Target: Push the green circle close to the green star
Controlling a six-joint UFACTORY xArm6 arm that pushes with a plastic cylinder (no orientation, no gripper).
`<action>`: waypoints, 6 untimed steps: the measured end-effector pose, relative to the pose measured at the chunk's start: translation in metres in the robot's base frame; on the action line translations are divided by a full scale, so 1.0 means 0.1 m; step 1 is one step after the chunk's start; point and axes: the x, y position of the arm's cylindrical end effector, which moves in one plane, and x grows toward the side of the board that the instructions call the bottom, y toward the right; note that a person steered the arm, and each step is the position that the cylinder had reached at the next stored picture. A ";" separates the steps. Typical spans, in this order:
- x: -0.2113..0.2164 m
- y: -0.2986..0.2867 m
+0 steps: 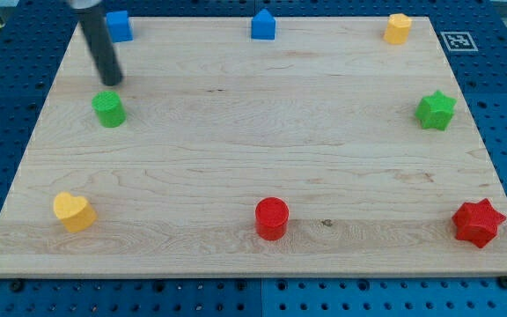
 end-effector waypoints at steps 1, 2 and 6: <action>0.17 -0.25; 0.41 -0.27; 0.65 0.57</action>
